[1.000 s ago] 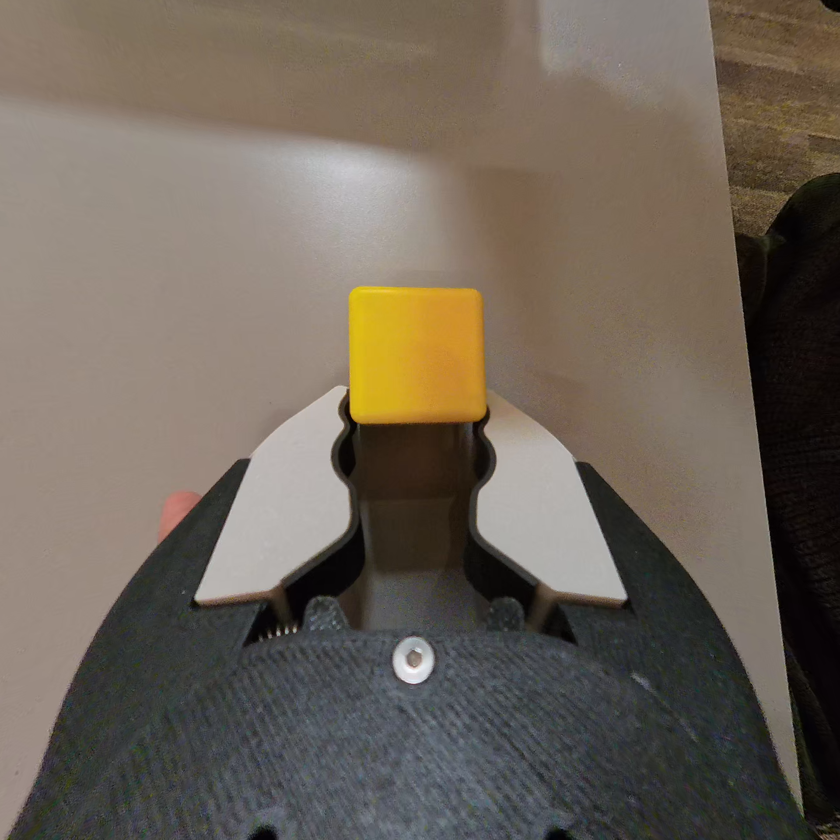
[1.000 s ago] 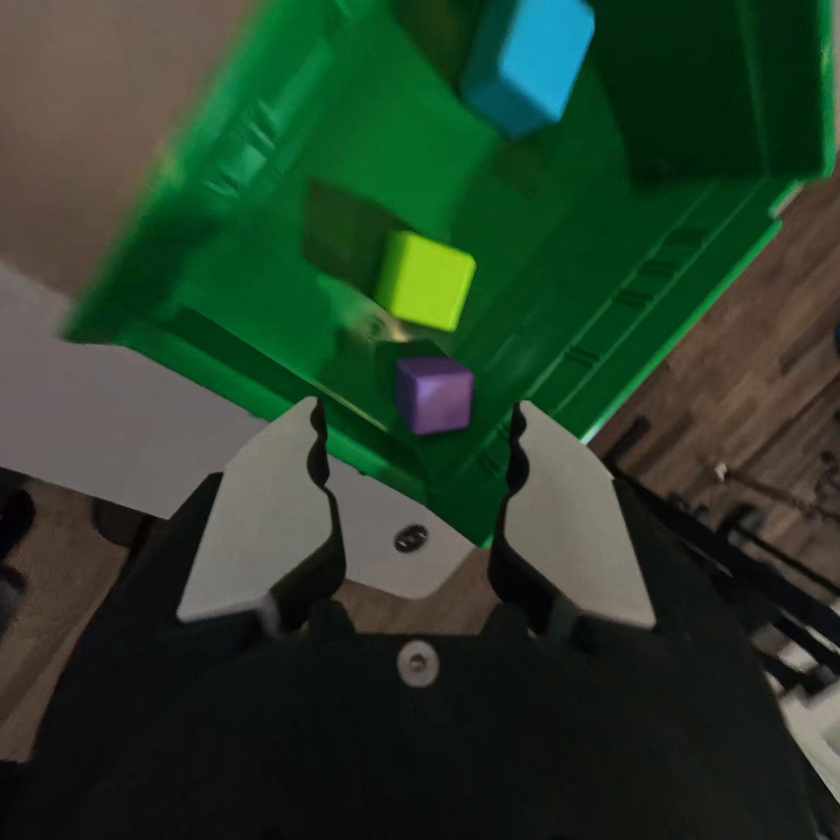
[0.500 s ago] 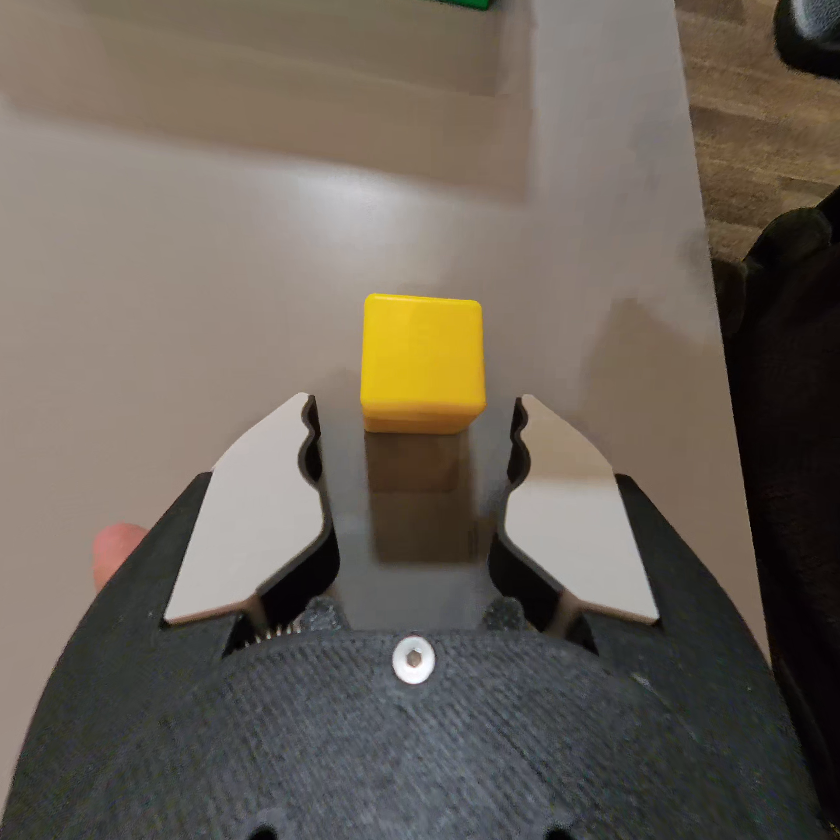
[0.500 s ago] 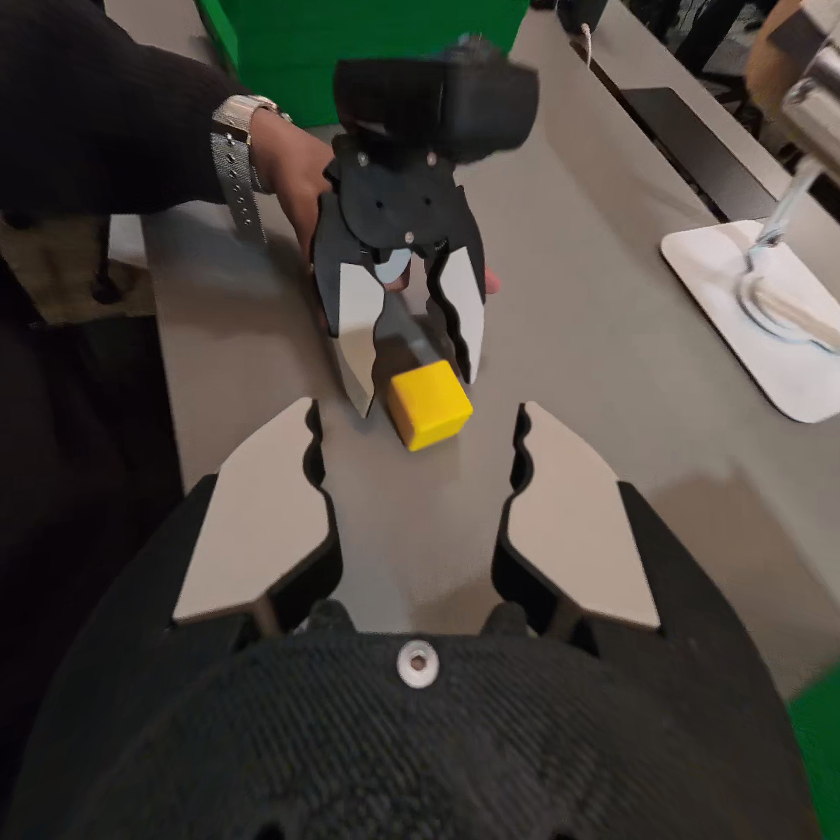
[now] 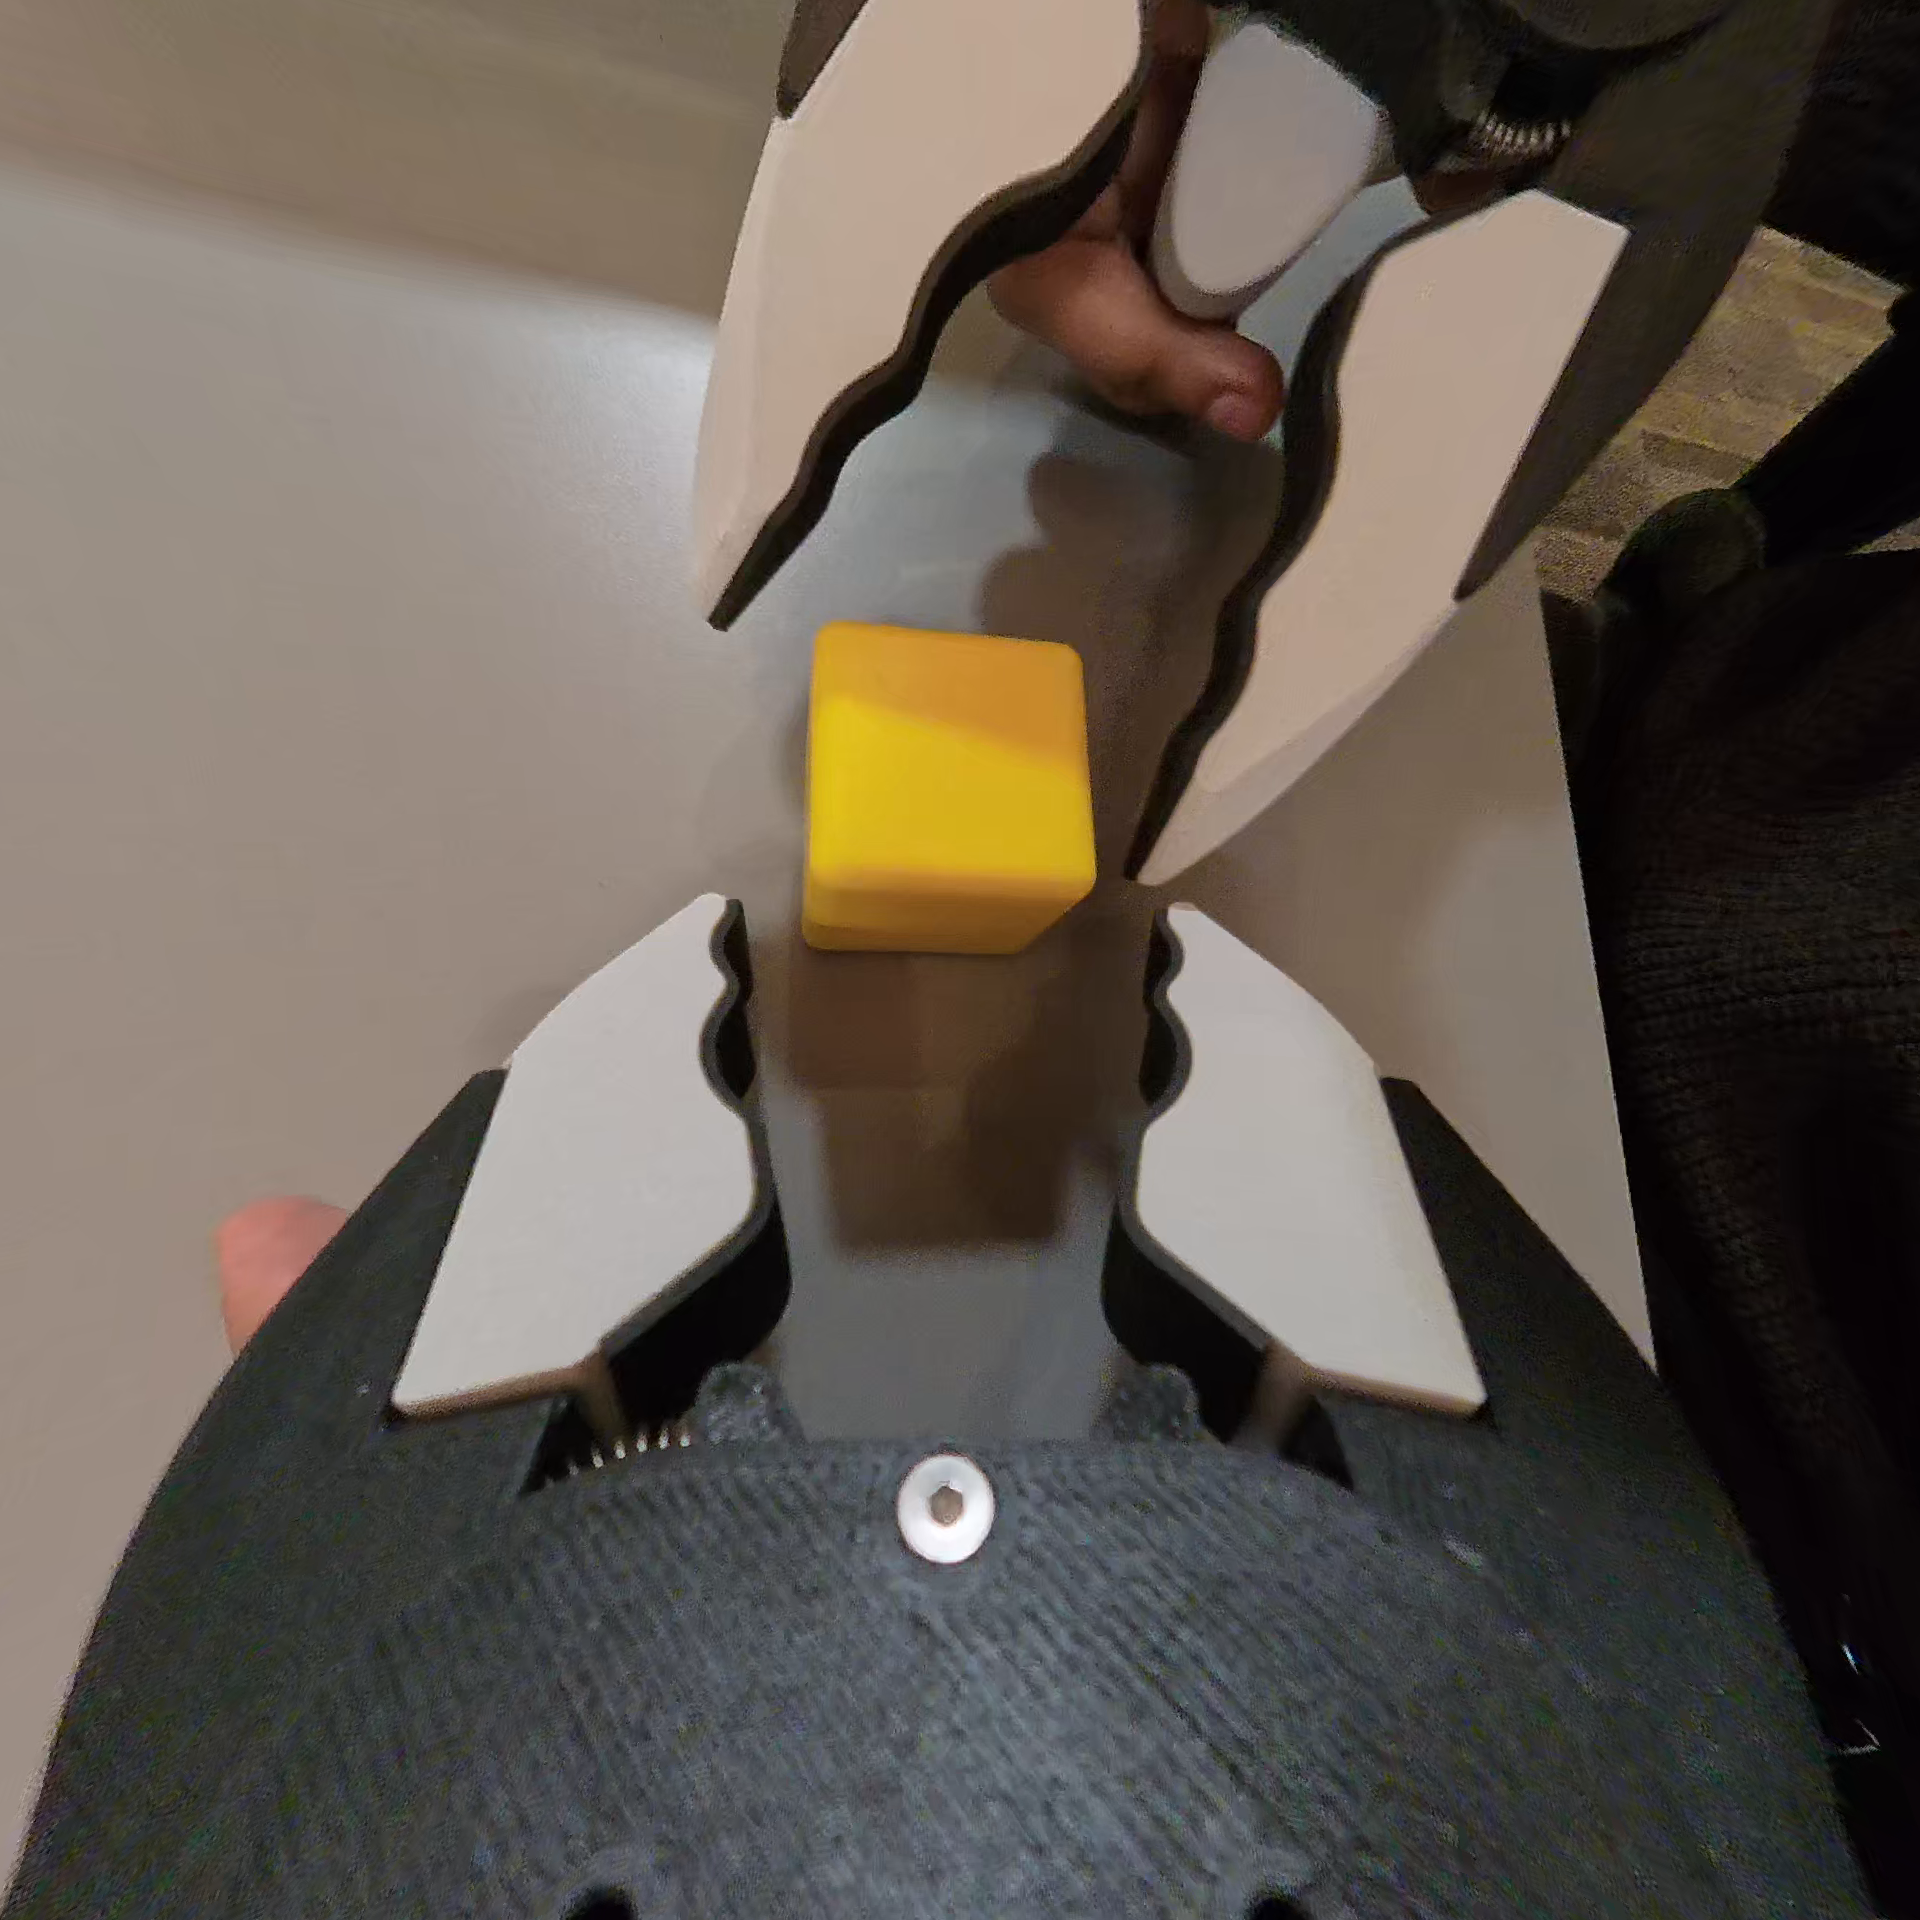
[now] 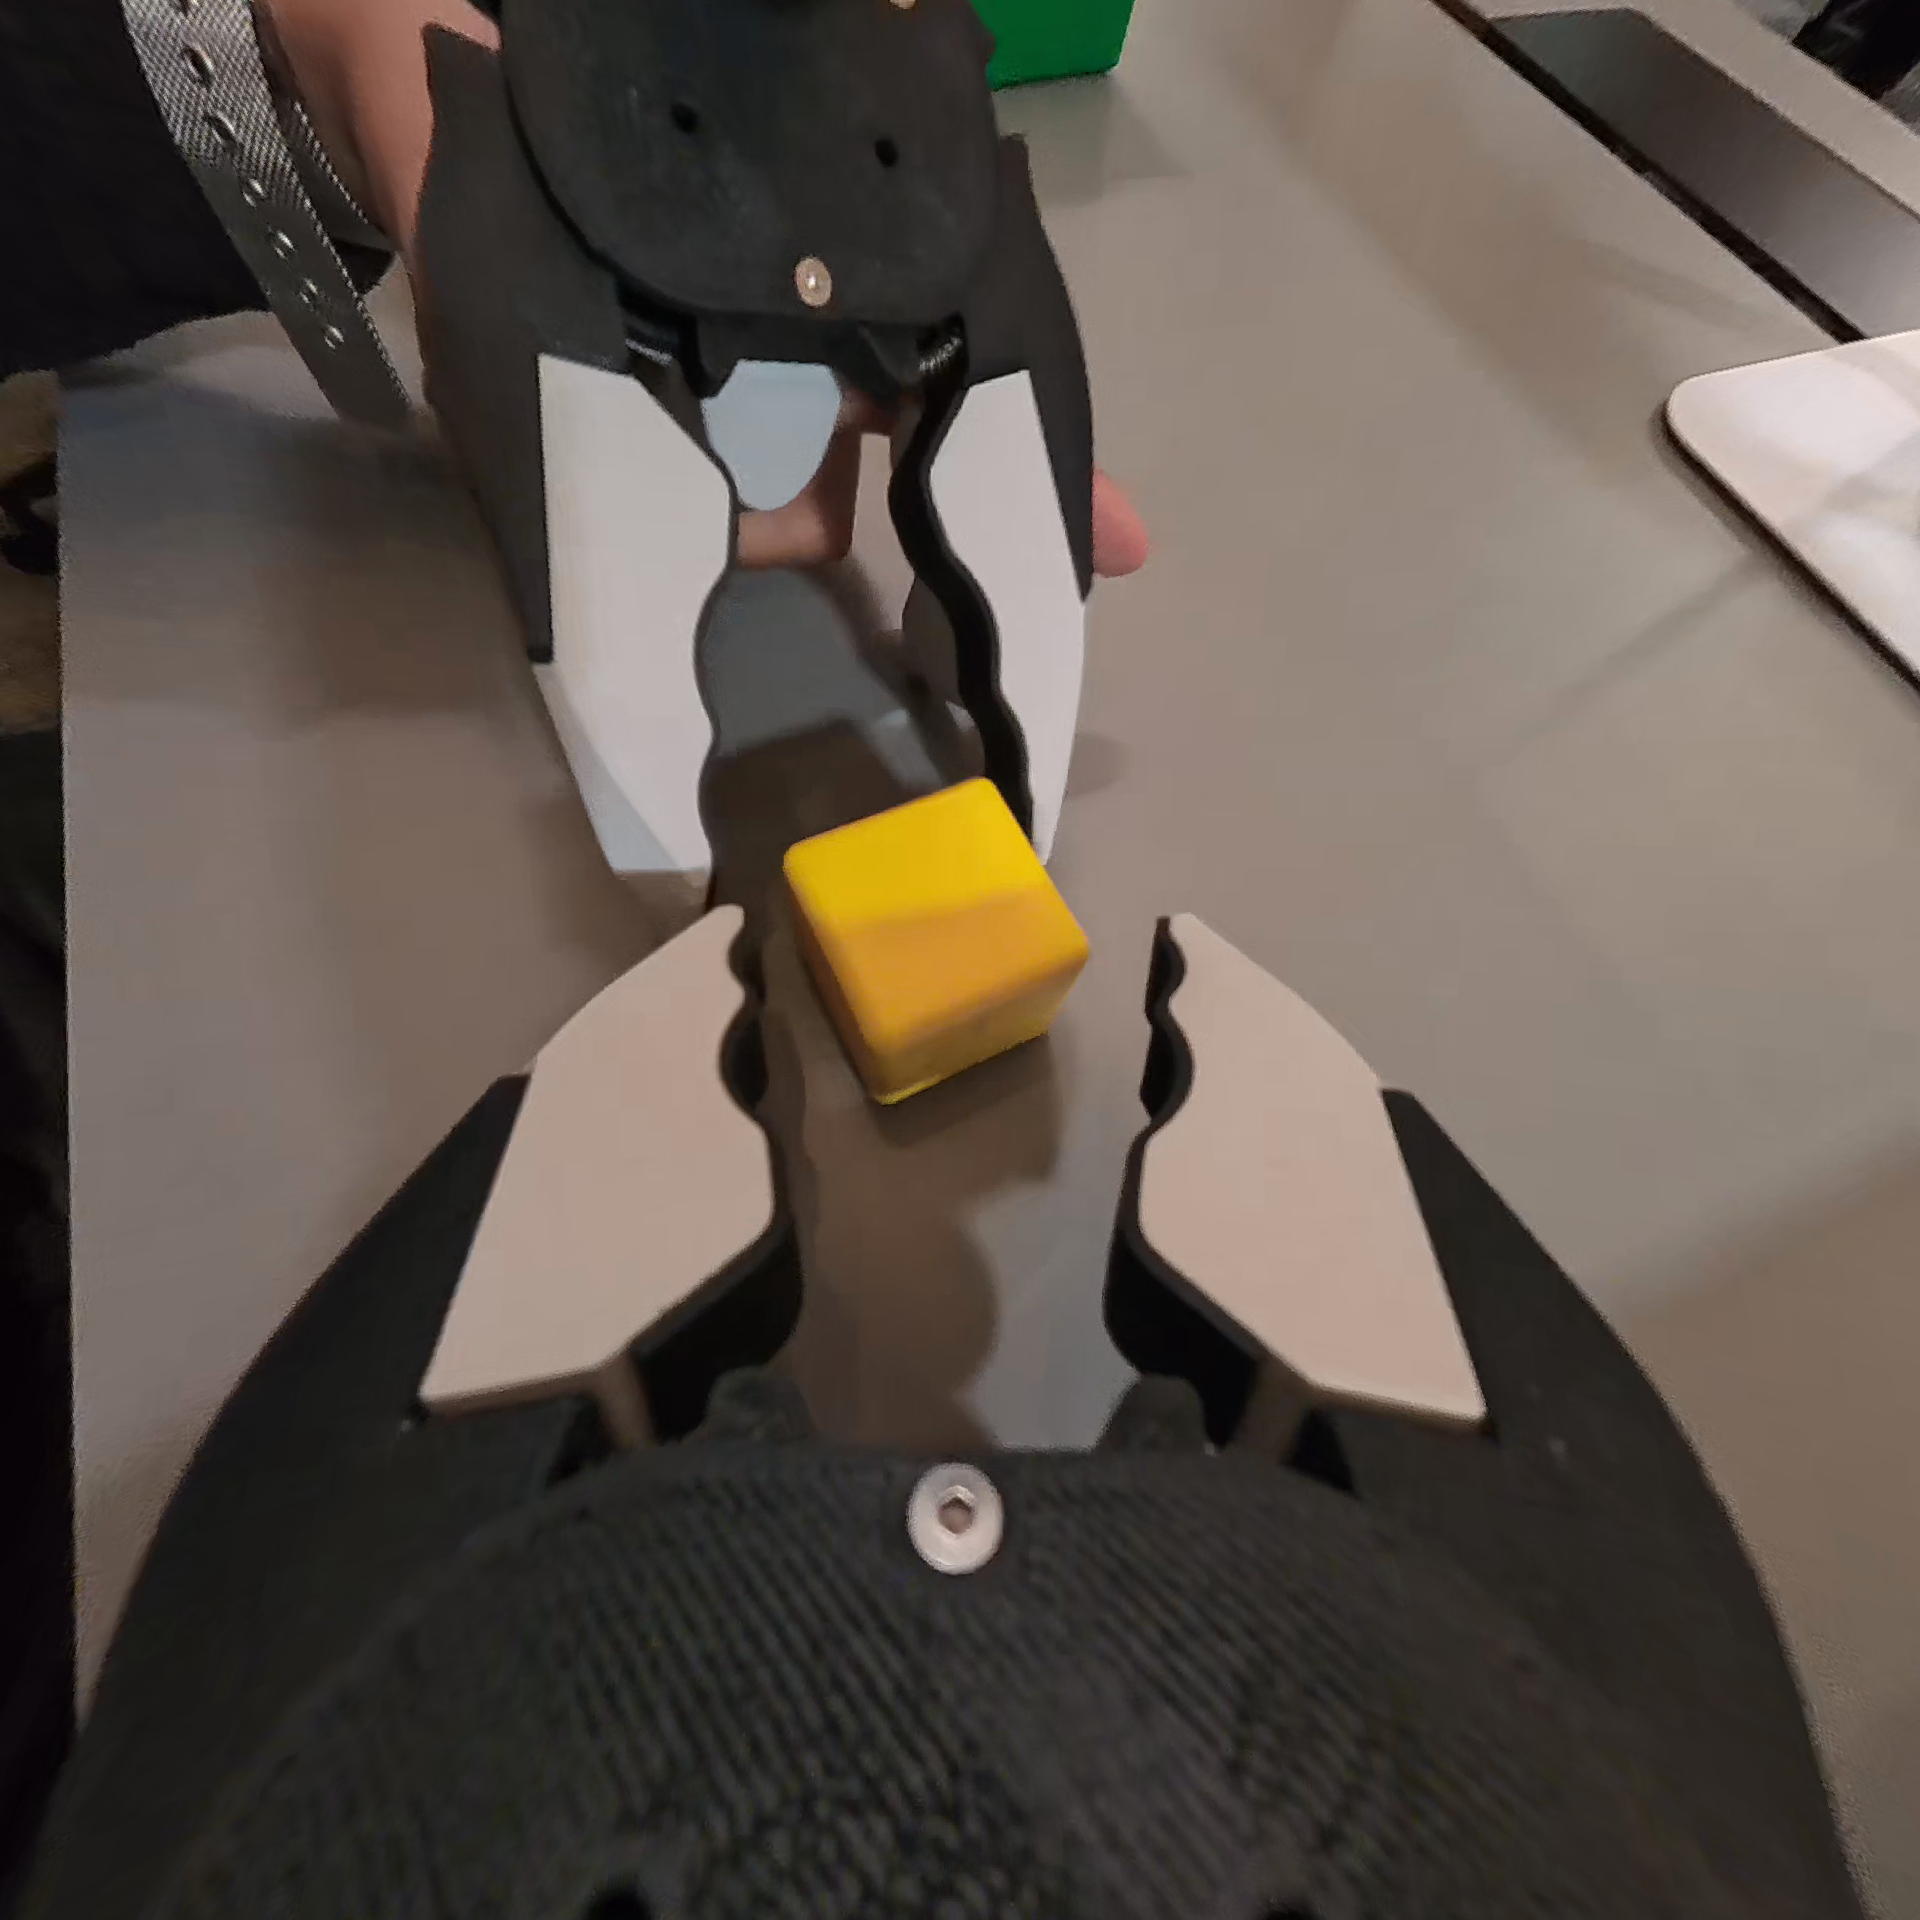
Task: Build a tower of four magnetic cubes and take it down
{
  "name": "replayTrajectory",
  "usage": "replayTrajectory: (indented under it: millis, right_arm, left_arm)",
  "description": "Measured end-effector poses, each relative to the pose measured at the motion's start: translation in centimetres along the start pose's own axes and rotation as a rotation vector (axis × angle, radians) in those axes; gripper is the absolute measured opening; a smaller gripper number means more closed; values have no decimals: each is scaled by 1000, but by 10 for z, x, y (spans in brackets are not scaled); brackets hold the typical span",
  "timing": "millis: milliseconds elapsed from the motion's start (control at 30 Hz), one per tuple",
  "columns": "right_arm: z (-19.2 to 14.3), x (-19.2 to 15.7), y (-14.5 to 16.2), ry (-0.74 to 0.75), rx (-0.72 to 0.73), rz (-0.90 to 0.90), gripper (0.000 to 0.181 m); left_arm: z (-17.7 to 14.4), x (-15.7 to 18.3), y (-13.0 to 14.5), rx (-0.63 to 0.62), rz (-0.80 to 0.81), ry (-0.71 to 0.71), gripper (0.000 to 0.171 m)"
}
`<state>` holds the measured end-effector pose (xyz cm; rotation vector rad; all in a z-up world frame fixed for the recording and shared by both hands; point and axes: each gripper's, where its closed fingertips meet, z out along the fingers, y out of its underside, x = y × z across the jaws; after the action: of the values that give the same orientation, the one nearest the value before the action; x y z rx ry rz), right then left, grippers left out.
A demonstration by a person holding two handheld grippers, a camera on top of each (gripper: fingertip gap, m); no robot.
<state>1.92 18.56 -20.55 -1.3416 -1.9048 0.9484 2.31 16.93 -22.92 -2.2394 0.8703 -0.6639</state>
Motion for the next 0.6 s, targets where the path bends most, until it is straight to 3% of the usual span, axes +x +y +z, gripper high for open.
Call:
replayTrajectory:
  millis: [167, 367, 500, 600]
  right_arm:
    - [5, 0, -4, -39, 6, 15, 55]
    - [2, -4, -7, -33, 16, -10, 50]
    - [-31, -17, -41, -104, 111, 37, 49]
    - [-64, -25, -60, -134, 140, 48, 49]
  left_arm:
    - [-2, 0, 1, 6, -7, 11, 72]
    - [-2, 0, 1, 6, -9, 9, 71]
    - [-4, 2, -1, 24, -25, 41, 81]
    - [-4, 3, 0, 17, -18, 32, 80]
